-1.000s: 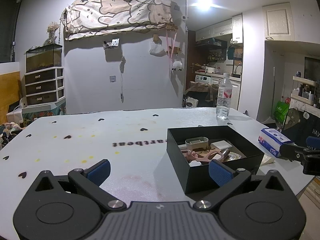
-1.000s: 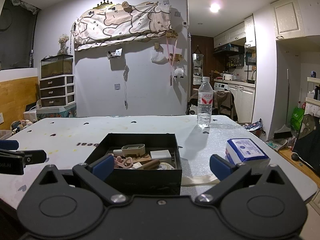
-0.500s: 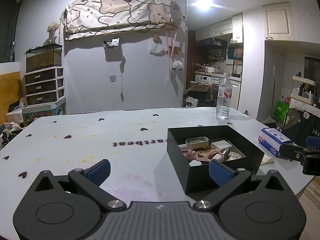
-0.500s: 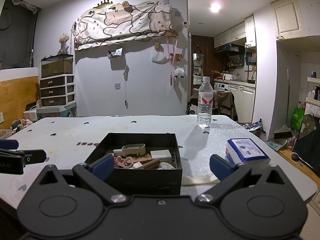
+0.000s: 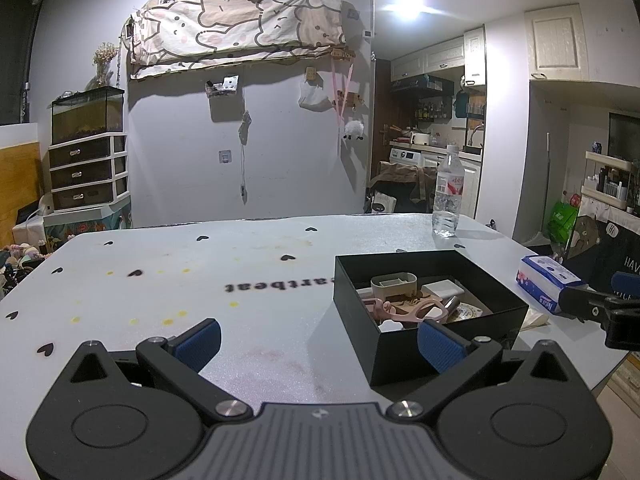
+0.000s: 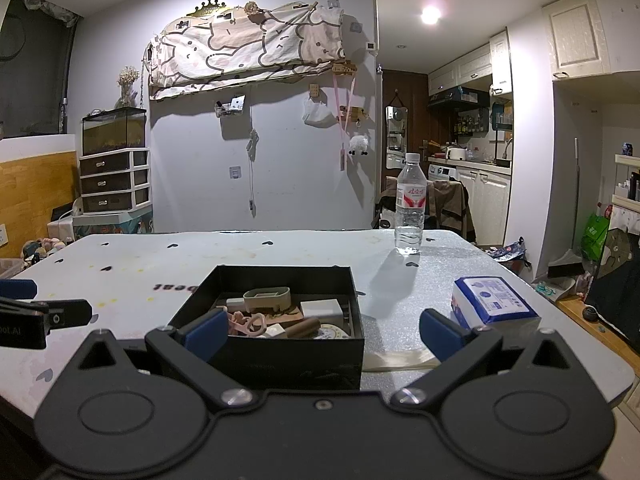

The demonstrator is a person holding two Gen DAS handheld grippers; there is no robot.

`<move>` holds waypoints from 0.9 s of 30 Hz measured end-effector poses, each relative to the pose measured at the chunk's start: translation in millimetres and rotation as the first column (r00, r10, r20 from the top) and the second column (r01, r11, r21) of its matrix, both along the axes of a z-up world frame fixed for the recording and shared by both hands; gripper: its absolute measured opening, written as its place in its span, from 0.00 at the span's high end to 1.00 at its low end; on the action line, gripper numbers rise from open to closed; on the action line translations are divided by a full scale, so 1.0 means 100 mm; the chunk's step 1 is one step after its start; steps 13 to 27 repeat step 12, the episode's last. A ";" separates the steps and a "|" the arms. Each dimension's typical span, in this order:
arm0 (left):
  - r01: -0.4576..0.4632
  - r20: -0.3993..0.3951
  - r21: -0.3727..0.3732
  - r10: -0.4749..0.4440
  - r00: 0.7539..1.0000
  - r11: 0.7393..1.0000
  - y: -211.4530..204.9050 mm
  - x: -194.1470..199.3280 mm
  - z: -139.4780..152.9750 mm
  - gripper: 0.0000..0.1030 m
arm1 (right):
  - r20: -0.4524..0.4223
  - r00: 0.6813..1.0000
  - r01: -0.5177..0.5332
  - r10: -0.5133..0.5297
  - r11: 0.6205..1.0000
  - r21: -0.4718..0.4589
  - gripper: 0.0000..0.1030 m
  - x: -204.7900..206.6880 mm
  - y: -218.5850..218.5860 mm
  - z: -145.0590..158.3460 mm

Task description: Organize rigid objects

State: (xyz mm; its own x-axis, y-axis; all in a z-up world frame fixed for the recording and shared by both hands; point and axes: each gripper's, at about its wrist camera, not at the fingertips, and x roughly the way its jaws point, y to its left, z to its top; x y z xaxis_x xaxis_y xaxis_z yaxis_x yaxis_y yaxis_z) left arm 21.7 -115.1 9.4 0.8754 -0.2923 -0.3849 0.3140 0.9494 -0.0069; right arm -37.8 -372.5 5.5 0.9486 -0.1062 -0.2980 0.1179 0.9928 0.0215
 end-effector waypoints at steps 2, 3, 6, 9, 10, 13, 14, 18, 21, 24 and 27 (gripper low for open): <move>0.000 0.000 0.000 0.000 1.000 1.000 0.00 0.00 0.00 0.00 | 0.000 1.000 -0.001 0.001 1.000 0.000 0.00 0.00 0.00 0.00; 0.000 -0.001 0.000 0.000 1.000 1.000 0.00 0.00 0.00 0.00 | -0.001 1.000 -0.001 0.001 1.000 0.000 0.00 0.00 0.00 0.00; 0.001 0.000 -0.001 -0.001 1.000 1.000 0.00 0.00 0.00 0.00 | 0.000 1.000 -0.001 0.001 1.000 0.000 0.00 0.00 0.00 0.00; 0.003 -0.001 -0.002 -0.003 1.000 1.000 0.00 0.00 0.00 0.00 | 0.000 1.000 0.000 0.000 1.000 -0.001 0.00 0.00 0.00 0.00; 0.004 -0.002 -0.002 -0.004 1.000 1.000 0.00 0.00 0.00 0.00 | 0.000 1.000 0.000 0.000 1.000 0.000 0.00 0.00 0.00 0.00; 0.003 -0.001 0.000 -0.003 1.000 1.000 0.00 -0.01 -0.01 0.00 | -0.001 1.000 -0.001 0.001 1.000 -0.001 0.00 0.00 0.00 0.00; 0.003 -0.001 0.000 -0.003 1.000 1.000 0.00 -0.01 -0.01 0.00 | -0.001 1.000 -0.001 0.001 1.000 -0.001 0.00 0.00 0.00 0.00; 0.003 -0.001 0.000 -0.003 1.000 1.000 0.00 -0.01 -0.01 0.00 | -0.001 1.000 -0.001 0.001 1.000 -0.001 0.00 0.00 0.00 0.00; 0.003 -0.001 0.000 -0.003 1.000 1.000 0.00 -0.01 -0.01 0.00 | -0.001 1.000 -0.001 0.001 1.000 -0.001 0.00 0.00 0.00 0.00; 0.003 -0.001 0.000 -0.003 1.000 1.000 0.00 -0.01 -0.01 0.00 | -0.001 1.000 -0.001 0.001 1.000 -0.001 0.00 0.00 0.00 0.00; 0.003 -0.001 0.000 -0.003 1.000 1.000 0.00 -0.01 -0.01 0.00 | -0.001 1.000 -0.001 0.001 1.000 -0.001 0.00 0.00 0.00 0.00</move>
